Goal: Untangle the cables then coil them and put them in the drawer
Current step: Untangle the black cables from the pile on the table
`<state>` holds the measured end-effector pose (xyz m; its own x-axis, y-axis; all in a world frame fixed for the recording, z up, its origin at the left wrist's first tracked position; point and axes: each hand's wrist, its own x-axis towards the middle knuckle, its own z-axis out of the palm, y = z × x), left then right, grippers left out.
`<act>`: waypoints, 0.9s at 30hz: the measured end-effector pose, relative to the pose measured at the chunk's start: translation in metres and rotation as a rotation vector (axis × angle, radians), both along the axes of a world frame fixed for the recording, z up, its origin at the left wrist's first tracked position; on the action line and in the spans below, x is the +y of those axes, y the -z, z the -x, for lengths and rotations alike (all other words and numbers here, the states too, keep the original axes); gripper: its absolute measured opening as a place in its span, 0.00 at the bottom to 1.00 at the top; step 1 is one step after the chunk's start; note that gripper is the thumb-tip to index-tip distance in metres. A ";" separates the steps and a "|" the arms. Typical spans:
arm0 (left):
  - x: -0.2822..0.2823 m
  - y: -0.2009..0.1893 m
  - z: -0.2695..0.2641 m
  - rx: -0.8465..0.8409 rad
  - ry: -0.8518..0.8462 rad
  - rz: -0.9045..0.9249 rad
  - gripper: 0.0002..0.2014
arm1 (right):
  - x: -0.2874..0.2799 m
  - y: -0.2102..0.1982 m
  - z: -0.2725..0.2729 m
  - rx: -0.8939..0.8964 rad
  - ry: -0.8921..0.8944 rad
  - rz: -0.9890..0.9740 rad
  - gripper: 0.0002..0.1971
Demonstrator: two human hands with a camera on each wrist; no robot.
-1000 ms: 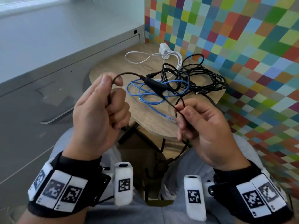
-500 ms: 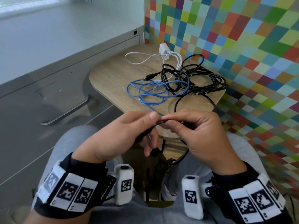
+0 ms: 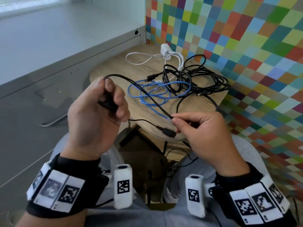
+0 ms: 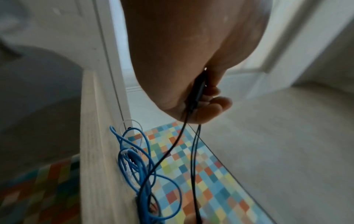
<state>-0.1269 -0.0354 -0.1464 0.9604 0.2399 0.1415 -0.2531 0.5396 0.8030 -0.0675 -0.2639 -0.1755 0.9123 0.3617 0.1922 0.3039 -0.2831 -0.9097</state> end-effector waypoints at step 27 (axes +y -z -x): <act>-0.011 0.009 0.005 0.208 0.463 -0.493 0.17 | -0.009 -0.006 -0.003 0.205 -0.014 -0.402 0.06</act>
<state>-0.1314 -0.0468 -0.1556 0.9673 -0.2441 -0.0691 0.0998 0.1157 0.9883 -0.0642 -0.2730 -0.1696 0.9418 0.3077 0.1355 0.1071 0.1076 -0.9884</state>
